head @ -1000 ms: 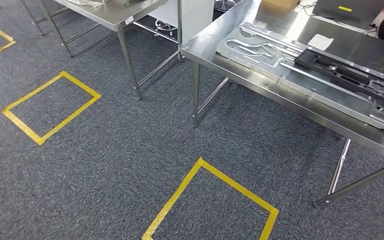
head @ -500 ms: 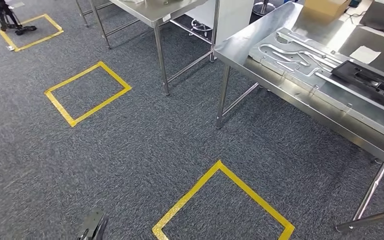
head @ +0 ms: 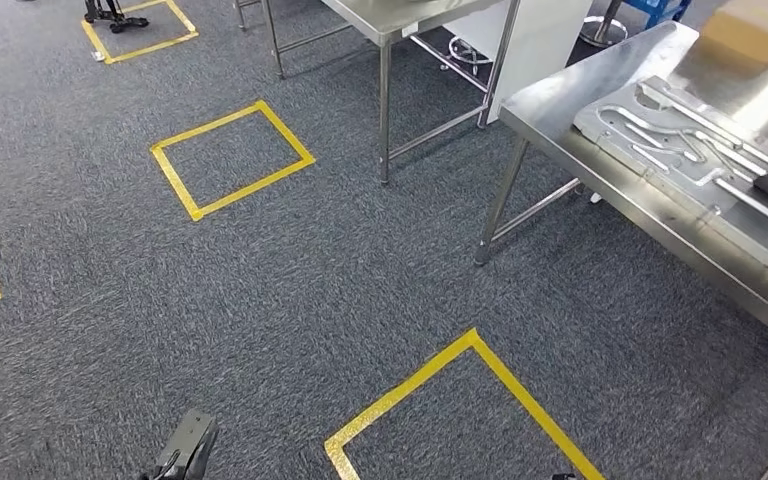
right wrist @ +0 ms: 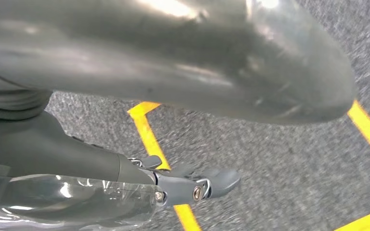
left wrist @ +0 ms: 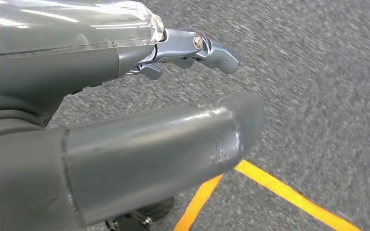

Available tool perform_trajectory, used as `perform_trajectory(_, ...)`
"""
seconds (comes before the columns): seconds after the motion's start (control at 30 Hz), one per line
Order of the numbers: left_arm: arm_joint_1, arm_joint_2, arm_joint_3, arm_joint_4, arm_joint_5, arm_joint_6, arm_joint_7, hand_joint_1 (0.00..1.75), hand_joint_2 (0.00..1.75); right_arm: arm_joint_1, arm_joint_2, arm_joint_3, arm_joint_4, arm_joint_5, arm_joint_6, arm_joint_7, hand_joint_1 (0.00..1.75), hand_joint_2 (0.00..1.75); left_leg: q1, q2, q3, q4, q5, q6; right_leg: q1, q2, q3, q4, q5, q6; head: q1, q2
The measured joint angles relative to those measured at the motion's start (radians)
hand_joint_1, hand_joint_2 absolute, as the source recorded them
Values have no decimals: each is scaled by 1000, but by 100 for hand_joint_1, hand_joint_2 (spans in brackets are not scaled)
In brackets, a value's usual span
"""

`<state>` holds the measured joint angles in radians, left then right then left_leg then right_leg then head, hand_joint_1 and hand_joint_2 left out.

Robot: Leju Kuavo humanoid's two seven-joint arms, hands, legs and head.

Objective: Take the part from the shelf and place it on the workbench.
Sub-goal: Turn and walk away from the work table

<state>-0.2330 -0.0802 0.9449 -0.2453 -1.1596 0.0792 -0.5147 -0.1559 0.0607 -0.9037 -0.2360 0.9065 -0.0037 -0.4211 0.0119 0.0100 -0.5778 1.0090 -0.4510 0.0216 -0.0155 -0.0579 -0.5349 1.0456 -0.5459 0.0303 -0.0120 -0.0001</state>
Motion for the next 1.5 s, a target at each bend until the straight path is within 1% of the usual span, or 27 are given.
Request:
perform_trajectory(0.07, 2, -3, -1, 0, 9, 0, 5, 0, 0, 4, 1, 0, 0, -4, 2, 0, 0, 0, 0, -18, -2, -3, 4, 8, -3, 44, -59, 119, -64, 4, 4, 0)
perform_trajectory(0.1, 5, -4, -1, 0, 17, -2, 10, 0, 0, 7, 1, -1, 0, -7, 3, 0, 0, 0, -1, -28, -3, -3, 4, 8, -4, 51, -93, 185, -90, 4, 5, 0)
perform_trajectory(0.13, 12, -6, -1, 0, 25, -4, 15, 0, 0, 12, 2, -3, 0, -9, 2, 1, 0, 0, -3, -39, -3, -2, 4, 9, -3, 54, -117, 228, -98, 4, 6, 0)
perform_trajectory(0.17, 21, -7, 0, 0, 33, -6, 20, 0, 0, 17, 3, -4, 1, -10, 0, 2, 0, 0, -4, -51, -3, -2, 4, 9, -3, 55, -125, 236, -86, 3, 6, 0)
perform_trajectory(0.23, 38, -12, 2, 0, 47, -6, 25, 0, 0, 26, 7, -6, 1, -12, -5, 2, 0, 0, -4, -78, -1, 1, 3, 7, -4, 68, -87, 140, -12, -4, 6, 0)
perform_trajectory(0.3, 48, -19, 4, 1, 57, -4, 27, 0, 0, 32, 9, -6, 1, -13, -10, 0, 0, 0, -5, -101, -4, 6, 2, 2, -4, 110, -34, 15, 41, -13, 6, 0)
perform_trajectory(0.37, 54, -23, 5, 1, 60, -3, 27, 0, 0, 34, 12, -8, 1, -16, -12, -3, 0, 0, -2, -121, -11, 7, 4, -10, -1, 129, -16, -30, 47, -19, 7, 0)
perform_trajectory(0.43, 63, -24, 7, 1, 66, -4, 28, 0, 0, 33, 18, -10, 2, -20, -12, -9, 0, 0, 1, -135, -14, 3, 8, -24, 0, 108, -12, -39, 53, -28, 8, 0)
perform_trajectory(0.5, 71, -25, 9, 1, 73, -4, 27, 0, 0, 36, 26, -14, 2, -25, -13, -17, 0, 0, -1, -100, -29, 35, -13, -33, -4, 86, -4, -54, 60, -42, 4, 0)
perform_trajectory(0.57, 74, -26, 14, 1, 85, -2, 23, 0, 0, 47, 31, -21, 3, -27, -18, -26, 0, 0, -1, -43, -79, 144, -74, -40, -2, 58, 1, -60, 60, -51, -2, 0)
perform_trajectory(0.63, 81, -25, 24, 1, 102, 1, 12, 0, 0, 60, 35, -29, 4, -32, -22, -34, 0, 0, 3, -22, -133, 261, -123, -48, 2, 29, 3, -58, 57, -54, -4, 0)
perform_trajectory(0.67, 87, -24, 30, 1, 111, 2, 6, 0, 0, 65, 35, -33, 5, -35, -23, -38, 0, 0, 5, -19, -140, 279, -123, -51, 3, 17, 3, -57, 55, -53, -4, 0)
perform_trajectory(0.7, 92, -22, 36, 1, 121, 3, -2, 0, 0, 70, 36, -38, 6, -38, -22, -42, 0, 0, 7, -15, -128, 258, -104, -53, 3, 5, 3, -55, 53, -51, -4, 0)
perform_trajectory(0.77, 96, -18, 49, 1, 138, 5, -15, 0, 0, 73, 37, -48, 6, -40, -18, -52, 0, 0, 8, 14, -56, 127, -46, -52, 3, -17, 6, -49, 46, -45, -5, 0)
perform_trajectory(0.83, 95, -14, 60, 1, 152, 7, -23, 0, 0, 75, 38, -55, 7, -40, -16, -60, 0, 0, 3, 42, -1, 24, -15, -44, 7, -34, 10, -43, 38, -34, -4, 0)
perform_trajectory(0.87, 95, -13, 66, 1, 158, 7, -26, 0, 0, 74, 38, -58, 7, -39, -16, -63, 0, 0, 1, 46, 6, 9, -16, -38, 9, -41, 11, -42, 35, -28, -2, 0)
perform_trajectory(0.93, 100, -10, 79, 1, 166, 7, -24, 0, 0, 73, 38, -61, 7, -35, -18, -67, 0, 0, -2, 27, 5, 7, -12, -25, 9, -54, 16, -43, 33, -17, 0, 0)
perform_trajectory(0.97, 104, -8, 85, 1, 169, 7, -20, 0, 0, 73, 37, -63, 7, -31, -21, -67, 0, 0, 0, 18, 6, 3, -9, -18, 7, -45, 17, -38, 26, -11, 1, 0)
perform_trajectory(1.03, 108, -7, 93, 1, 171, 9, -6, 0, 0, 76, 37, -64, 7, -22, -24, -56, 0, 0, 3, 0, 9, -6, -2, -4, 2, 2, -7, 21, -18, -3, 4, 0)
perform_trajectory(1.1, 110, -7, 99, 1, 163, 11, 11, 0, 0, 81, 36, -68, 8, -17, -25, -32, 0, 0, 1, -19, 5, -7, 1, 3, 1, 44, -70, 152, -85, -2, 7, 0)
perform_trajectory(1.17, 117, -6, 101, 1, 150, 14, 25, 0, 0, 87, 36, -71, 8, -14, -26, -9, 0, 0, -2, -43, 3, -6, 3, 4, 2, 53, -119, 243, -106, -4, 8, 0)
perform_trajectory(1.23, 124, -5, 102, 1, 132, 18, 39, 0, 0, 91, 35, -73, 8, -9, -30, 5, 0, 0, -5, -70, 4, -5, 3, 4, 5, 63, -97, 186, -50, -14, 8, 0)
perform_trajectory(1.3, 128, -5, 99, 1, 109, 22, 59, 0, 0, 92, 33, -76, 8, -7, -33, 19, 0, 0, -7, -95, 4, -2, 3, 2, 8, 102, -33, 46, 20, -30, 8, 0)
perform_trajectory(1.33, 128, -5, 97, 2, 98, 24, 70, 0, 0, 91, 32, -78, 8, -7, -34, 26, 0, 0, -7, -107, 3, -1, 4, -2, 11, 119, -10, -5, 38, -36, 8, 0)
perform_trajectory(1.37, 129, -3, 94, 2, 89, 24, 80, 0, 0, 90, 30, -80, 8, -6, -35, 33, 0, 0, -5, -117, 0, -1, 5, -7, 13, 129, 2, -34, 43, -41, 8, 0)
perform_trajectory(1.43, 134, 0, 88, 2, 72, 25, 98, 0, 0, 86, 27, -84, 8, 0, -37, 46, 0, 0, -1, -137, -5, -5, 10, -21, 16, 117, 8, -47, 43, -47, 9, 0)
perform_trajectory(1.5, 140, 2, 80, 2, 58, 25, 112, 0, 0, 83, 25, -85, 8, 12, -39, 57, 0, 0, -2, -114, -14, 12, -1, -30, 13, 92, 18, -66, 54, -57, 8, 0)
